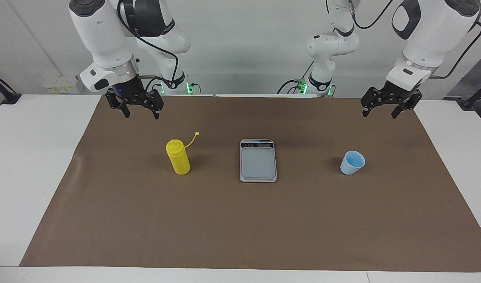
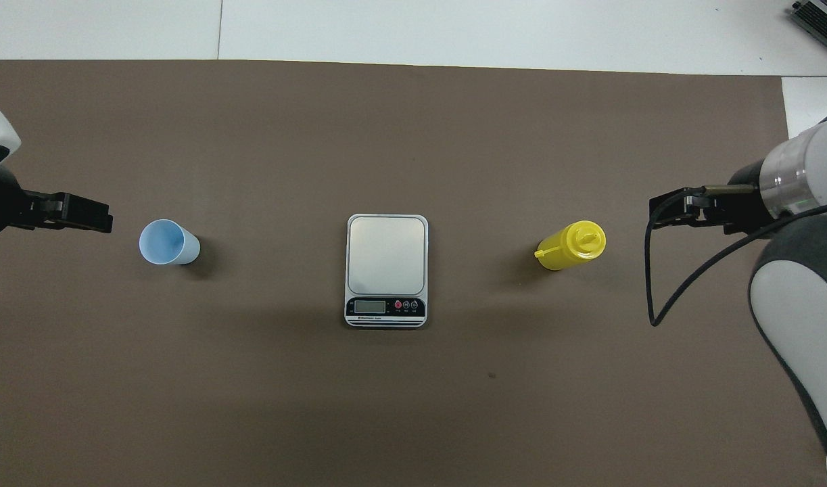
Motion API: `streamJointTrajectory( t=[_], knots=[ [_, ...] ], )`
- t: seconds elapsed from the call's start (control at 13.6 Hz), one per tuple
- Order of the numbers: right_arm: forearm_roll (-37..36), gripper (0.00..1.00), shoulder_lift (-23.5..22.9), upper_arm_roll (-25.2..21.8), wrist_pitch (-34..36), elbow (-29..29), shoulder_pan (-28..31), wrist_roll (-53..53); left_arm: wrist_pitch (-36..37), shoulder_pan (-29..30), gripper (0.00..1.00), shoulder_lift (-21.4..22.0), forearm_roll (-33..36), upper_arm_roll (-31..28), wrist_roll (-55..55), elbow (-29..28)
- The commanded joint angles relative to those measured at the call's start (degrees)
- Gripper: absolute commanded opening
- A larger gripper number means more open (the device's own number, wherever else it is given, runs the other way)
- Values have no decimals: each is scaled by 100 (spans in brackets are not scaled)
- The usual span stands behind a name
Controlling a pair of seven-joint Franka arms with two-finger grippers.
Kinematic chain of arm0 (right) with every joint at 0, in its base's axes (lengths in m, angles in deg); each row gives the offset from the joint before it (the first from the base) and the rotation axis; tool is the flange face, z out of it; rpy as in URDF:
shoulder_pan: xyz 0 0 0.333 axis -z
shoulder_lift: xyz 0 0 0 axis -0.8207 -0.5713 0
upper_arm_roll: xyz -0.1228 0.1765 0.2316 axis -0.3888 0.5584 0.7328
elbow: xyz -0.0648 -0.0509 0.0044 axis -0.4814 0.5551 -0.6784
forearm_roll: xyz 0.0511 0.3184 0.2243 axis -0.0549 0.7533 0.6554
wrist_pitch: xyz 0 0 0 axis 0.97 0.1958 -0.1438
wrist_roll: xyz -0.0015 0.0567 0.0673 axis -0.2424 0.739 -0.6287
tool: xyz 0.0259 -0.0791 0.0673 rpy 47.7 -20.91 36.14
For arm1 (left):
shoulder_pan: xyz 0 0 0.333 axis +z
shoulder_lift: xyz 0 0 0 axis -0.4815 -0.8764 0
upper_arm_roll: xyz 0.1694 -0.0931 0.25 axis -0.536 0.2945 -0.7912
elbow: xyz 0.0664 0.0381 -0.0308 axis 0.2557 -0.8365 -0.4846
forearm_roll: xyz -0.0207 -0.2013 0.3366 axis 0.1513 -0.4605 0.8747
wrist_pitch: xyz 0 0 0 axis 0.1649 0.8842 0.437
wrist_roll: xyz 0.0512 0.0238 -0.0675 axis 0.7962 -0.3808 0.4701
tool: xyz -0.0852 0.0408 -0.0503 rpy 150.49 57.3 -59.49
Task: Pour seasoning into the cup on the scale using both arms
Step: 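Move the left gripper toward the light blue cup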
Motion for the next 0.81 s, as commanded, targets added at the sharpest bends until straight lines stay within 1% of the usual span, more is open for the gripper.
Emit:
streamJointTrajectory(
  t=[0.0, 0.22, 0.29, 0.37, 0.52, 0.74],
  knots=[
    [98, 100, 122, 28, -76, -145, 89, 125, -148, -48, 100, 166, -64, -64, -72, -236],
    [98, 100, 131, 28, 2, -145, 81, 133, -236, 40, 100, 87, -90, -81, -81, -323],
    [98, 100, 140, 28, 20, -145, 89, 133, -454, 110, 100, 61, -108, -90, -64, -445],
    [98, 100, 140, 28, 21, -154, 89, 142, -822, 189, 100, 26, -143, -81, -20, -638],
    [98, 100, 157, 37, 29, -197, 63, 142, -1193, 199, 100, -158, -152, -108, 15, -911],
    [98, 100, 175, 37, 21, -233, 19, 186, -2132, 295, 100, -203, -143, -116, 59, -1701]
  ],
)
